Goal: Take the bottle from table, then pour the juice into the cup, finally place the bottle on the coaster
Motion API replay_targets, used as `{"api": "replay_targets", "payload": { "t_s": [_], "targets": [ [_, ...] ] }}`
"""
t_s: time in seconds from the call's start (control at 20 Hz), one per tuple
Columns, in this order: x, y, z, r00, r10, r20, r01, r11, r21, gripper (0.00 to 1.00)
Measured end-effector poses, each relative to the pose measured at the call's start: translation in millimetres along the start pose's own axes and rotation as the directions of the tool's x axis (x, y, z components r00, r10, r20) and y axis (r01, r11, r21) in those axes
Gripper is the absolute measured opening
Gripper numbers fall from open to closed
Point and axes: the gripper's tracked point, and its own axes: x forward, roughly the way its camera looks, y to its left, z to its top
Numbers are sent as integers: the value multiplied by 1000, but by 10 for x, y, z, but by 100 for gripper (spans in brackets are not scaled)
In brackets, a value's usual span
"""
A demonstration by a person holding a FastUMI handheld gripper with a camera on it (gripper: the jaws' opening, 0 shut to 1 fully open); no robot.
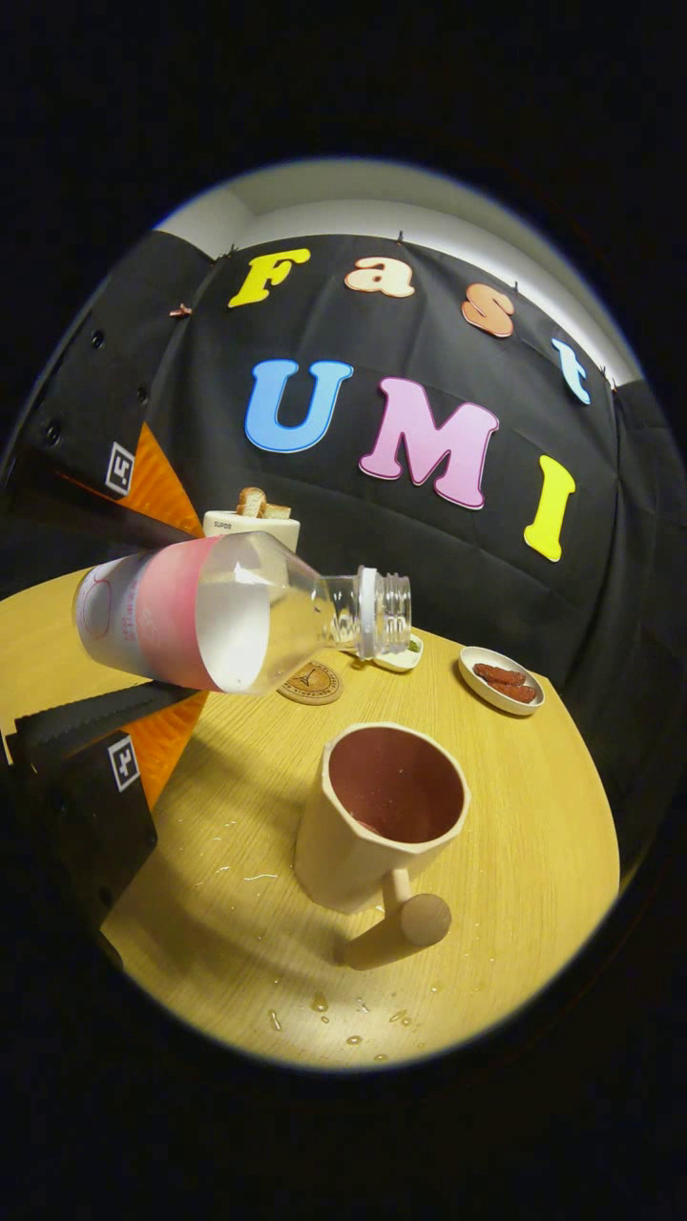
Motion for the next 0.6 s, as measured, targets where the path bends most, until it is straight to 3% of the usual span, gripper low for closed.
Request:
{"api": "replay_targets", "payload": {
  "t_s": [0.6],
  "targets": [
    [47,41,60,1000,19,-21,-15,984,178,76]
  ]
}}
